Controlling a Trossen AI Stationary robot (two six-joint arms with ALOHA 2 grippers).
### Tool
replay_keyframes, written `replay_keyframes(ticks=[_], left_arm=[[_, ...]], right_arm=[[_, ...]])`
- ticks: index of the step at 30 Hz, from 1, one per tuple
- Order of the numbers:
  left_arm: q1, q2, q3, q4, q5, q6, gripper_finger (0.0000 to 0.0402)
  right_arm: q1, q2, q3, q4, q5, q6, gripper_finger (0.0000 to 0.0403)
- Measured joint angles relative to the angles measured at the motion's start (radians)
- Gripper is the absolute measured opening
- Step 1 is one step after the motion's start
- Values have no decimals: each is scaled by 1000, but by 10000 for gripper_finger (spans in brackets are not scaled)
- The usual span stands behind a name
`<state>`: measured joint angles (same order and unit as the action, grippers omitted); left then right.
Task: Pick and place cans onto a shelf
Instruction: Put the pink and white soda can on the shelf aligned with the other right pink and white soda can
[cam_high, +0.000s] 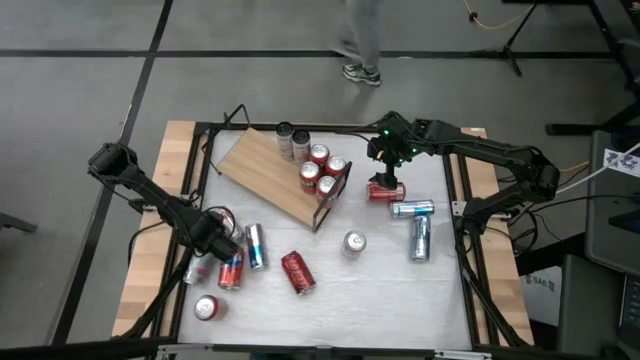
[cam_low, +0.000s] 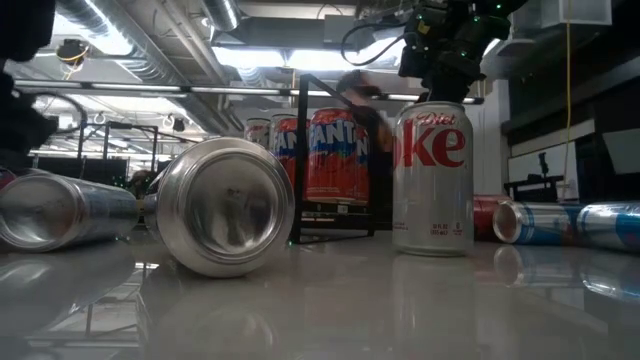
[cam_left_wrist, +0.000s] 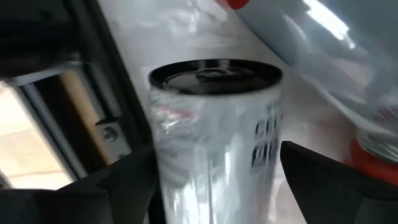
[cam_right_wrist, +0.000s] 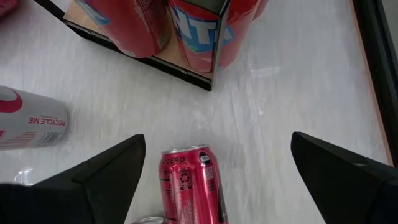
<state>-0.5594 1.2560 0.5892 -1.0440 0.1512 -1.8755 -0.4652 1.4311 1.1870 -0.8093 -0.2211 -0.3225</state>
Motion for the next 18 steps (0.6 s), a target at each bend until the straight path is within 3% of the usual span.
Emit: replay_keyframes(ticks=[5,15,18], left_arm=[[0,2,-43,80,6,0,314],[0,0,-28,73,-8,1,230],[0,-3,-8,73,-41,1,228]], right_arm=[[0,0,0,0,0,0,390],[0,0,0,1,0,0,390],[0,0,0,1,0,0,390]])
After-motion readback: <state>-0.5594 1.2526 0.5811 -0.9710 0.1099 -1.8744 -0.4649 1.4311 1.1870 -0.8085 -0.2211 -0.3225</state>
